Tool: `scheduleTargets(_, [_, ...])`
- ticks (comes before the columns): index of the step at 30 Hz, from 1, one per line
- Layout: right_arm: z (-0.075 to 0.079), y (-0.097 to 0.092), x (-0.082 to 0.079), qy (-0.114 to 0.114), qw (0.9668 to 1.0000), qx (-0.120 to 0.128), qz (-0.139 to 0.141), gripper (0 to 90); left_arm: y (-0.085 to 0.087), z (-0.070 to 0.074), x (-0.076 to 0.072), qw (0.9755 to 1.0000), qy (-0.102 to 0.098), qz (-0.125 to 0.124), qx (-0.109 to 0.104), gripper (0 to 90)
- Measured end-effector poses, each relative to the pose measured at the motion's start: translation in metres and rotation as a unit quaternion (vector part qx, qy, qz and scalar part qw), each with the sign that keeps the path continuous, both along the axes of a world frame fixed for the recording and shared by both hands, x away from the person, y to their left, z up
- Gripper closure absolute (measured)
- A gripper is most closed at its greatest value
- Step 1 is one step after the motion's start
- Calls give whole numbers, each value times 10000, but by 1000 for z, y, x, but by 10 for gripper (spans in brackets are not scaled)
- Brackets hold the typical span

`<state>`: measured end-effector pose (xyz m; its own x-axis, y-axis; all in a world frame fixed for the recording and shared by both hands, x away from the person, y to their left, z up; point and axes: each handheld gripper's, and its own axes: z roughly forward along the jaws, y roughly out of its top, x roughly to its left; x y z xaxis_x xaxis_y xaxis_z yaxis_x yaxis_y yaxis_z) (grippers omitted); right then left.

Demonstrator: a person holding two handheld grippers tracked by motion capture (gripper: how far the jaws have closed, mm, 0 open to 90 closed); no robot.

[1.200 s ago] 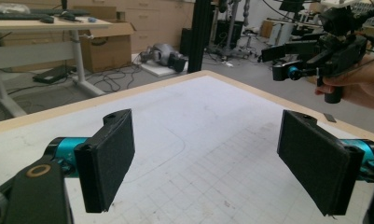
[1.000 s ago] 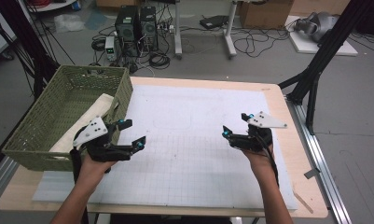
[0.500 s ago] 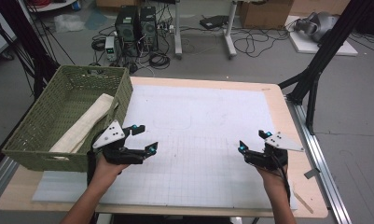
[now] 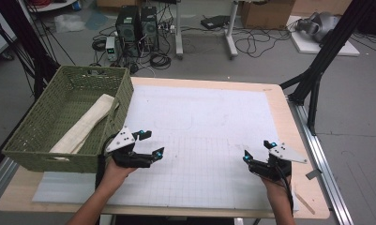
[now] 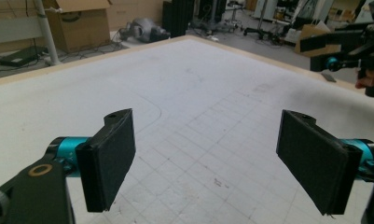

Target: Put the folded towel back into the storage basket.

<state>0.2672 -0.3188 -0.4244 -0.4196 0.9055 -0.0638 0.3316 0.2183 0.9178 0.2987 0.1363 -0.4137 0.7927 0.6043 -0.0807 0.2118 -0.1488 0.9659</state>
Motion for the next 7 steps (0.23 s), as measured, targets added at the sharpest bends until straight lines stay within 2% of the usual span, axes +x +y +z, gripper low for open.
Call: scheduleTargets(7, [-1,-3,0,-4,10000,19,-11,164,-1,-2,1,10000,14,43,4,199])
